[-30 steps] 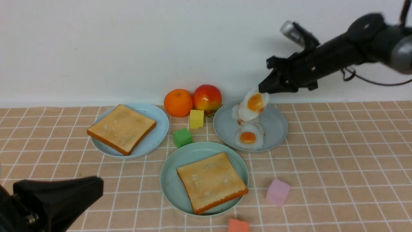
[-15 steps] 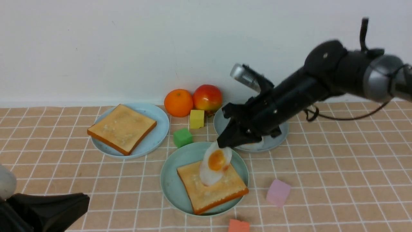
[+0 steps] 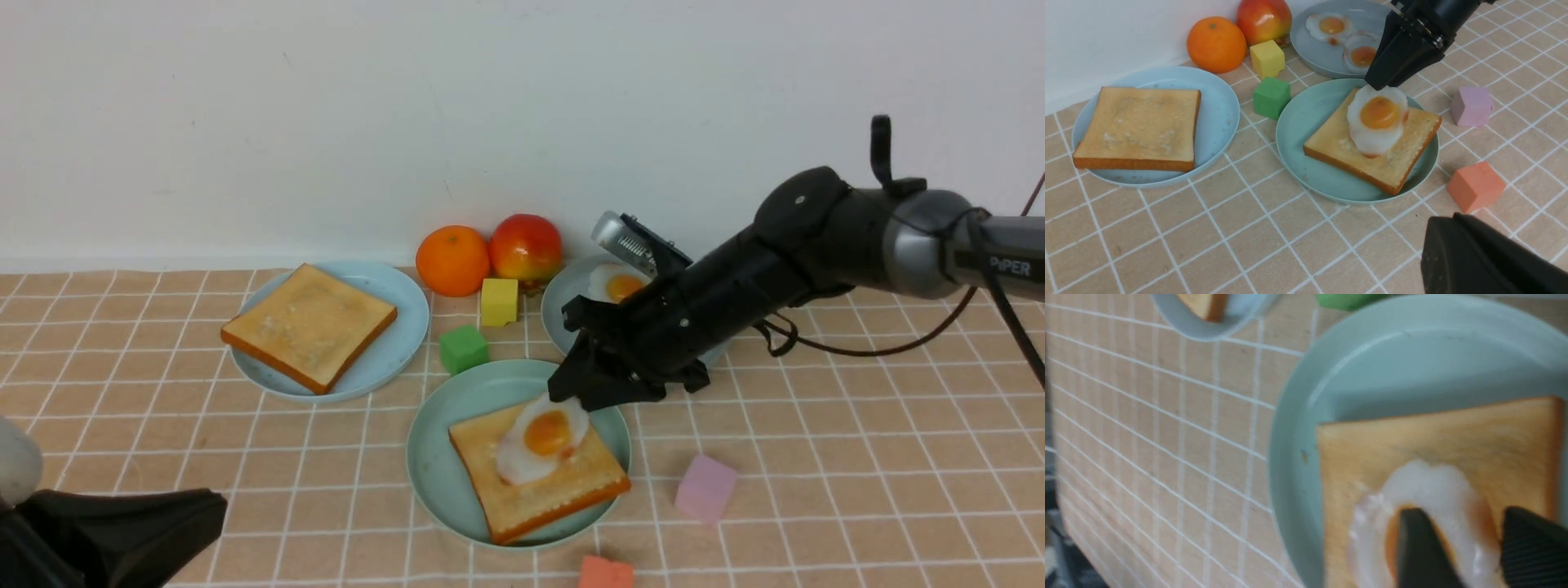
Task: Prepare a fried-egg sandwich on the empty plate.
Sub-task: Use the right arm to place the fried egg on the slice of bread in the middle, then use the left arm to grab a slice of bread
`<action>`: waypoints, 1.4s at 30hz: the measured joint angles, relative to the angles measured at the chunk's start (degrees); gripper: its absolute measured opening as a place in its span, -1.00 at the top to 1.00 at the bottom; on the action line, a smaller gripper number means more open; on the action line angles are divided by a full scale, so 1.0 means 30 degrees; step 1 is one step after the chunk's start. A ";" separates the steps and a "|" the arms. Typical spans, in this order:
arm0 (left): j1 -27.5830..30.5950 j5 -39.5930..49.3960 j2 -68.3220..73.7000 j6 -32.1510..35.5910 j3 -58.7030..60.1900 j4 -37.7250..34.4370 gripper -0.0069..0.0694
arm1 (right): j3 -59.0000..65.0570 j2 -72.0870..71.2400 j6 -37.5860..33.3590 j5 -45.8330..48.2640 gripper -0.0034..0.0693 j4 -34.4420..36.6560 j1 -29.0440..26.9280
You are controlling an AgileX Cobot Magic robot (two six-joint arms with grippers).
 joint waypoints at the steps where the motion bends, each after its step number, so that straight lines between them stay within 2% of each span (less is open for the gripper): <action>1: 0.0000 0.0018 0.0000 0.0000 0.0000 -0.0094 0.79 | -0.0159 0.0000 0.0000 0.0398 -0.11 -0.0440 -0.0198; 2: 0.0000 0.0018 0.0000 -0.0110 0.0000 -0.0174 0.78 | -0.0395 0.0000 0.0062 0.0953 -0.24 -0.1021 -0.0510; 4: 0.0000 0.0037 0.0023 -0.0495 0.0000 -0.0295 0.78 | -0.0749 -0.0171 0.0479 0.1920 -0.34 -0.2015 -0.1117; 8: 0.0000 0.0057 0.0554 -0.1430 0.0000 -0.0317 0.78 | -0.1239 -0.1139 0.1611 0.4117 -0.37 -0.4074 -0.2372; 11: 0.0000 0.0122 0.2560 -0.2936 -0.0116 -0.0378 0.78 | -0.1302 -0.3745 0.2183 0.5742 -0.14 -0.6672 -0.3447; 13: 0.0000 0.0200 0.4403 -0.3559 -0.0589 -0.0479 0.78 | -0.1146 -0.5669 0.2347 0.5969 0.10 -0.7999 -0.3581; 14: 0.0000 0.0200 0.4608 -0.3576 -0.0738 -0.0479 0.78 | -0.1146 -0.5874 0.2353 0.5966 0.12 -0.7999 -0.3581; 16: 0.0000 0.0349 0.7407 -0.3751 -0.2135 -0.0436 0.79 | -0.0456 -0.8650 0.2615 0.6213 0.48 -0.8757 -0.3560; 18: 0.0266 0.0612 0.9626 -0.3644 -0.3480 -0.0321 0.85 | 0.0515 -1.0849 0.2867 0.6380 0.74 -0.8840 -0.3545; 19: 0.0266 0.0645 0.9626 -0.3612 -0.3641 -0.0321 0.85 | 0.0629 -1.0849 0.2854 0.6377 0.74 -0.8858 -0.3545; 21: 0.1321 0.1096 1.2164 -0.2519 -0.5738 -0.0416 0.85 | 0.2081 -1.3445 0.3002 0.6450 0.92 -0.8917 -0.3545; 22: 0.2025 0.1293 1.3186 -0.1805 -0.6447 -0.0606 0.85 | 0.2845 -1.4522 0.3023 0.6466 0.94 -0.8917 -0.3545; 25: 0.4117 0.1606 1.5596 0.0453 -0.8466 -0.2067 0.85 | 0.4787 -1.7048 0.3065 0.6244 0.94 -0.8917 -0.3545; 26: 0.5542 0.1714 1.7172 0.2418 -0.9694 -0.3437 0.85 | 0.6033 -1.8484 0.3065 0.5964 0.94 -0.8917 -0.3545; 29: 0.7620 0.1862 1.9999 0.5863 -1.1950 -0.5317 0.85 | 0.7875 -2.1487 0.3065 0.5256 0.92 -0.9059 -0.3545; 34: 0.9042 0.1894 2.3326 0.8074 -1.5052 -0.5737 0.85 | 0.9064 -2.4349 0.3065 0.4758 0.91 -0.9209 -0.3545; 36: 0.9276 0.1908 2.4645 0.8423 -1.6377 -0.5296 0.77 | 0.9199 -2.5333 0.3065 0.4817 0.91 -0.9209 -0.3545; 42: 0.9336 0.1891 2.7801 0.8687 -1.9000 -0.2665 0.07 | 0.9215 -2.6593 0.3199 0.6144 0.90 -0.9022 -0.3545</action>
